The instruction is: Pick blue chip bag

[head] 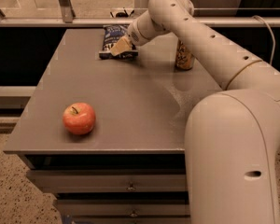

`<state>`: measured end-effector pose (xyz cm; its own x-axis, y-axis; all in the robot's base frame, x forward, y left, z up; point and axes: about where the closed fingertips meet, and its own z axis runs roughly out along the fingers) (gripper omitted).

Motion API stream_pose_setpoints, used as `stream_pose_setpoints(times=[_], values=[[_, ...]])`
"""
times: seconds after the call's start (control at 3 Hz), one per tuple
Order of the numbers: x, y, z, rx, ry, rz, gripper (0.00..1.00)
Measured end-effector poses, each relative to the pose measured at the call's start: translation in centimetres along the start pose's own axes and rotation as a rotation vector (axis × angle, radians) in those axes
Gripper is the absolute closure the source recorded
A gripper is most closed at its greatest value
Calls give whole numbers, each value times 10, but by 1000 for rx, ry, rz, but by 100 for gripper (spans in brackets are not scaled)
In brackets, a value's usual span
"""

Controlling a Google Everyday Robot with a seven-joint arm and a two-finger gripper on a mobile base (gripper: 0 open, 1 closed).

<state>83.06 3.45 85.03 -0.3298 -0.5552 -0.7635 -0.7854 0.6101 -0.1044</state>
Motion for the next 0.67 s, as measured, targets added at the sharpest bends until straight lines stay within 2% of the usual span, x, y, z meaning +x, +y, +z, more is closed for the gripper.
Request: stream_pose_setpoints(times=[0.33,0.67], values=[[-4,0,-12,3,-24,8,80],[-22,4,-34,-14,-103,5,100]])
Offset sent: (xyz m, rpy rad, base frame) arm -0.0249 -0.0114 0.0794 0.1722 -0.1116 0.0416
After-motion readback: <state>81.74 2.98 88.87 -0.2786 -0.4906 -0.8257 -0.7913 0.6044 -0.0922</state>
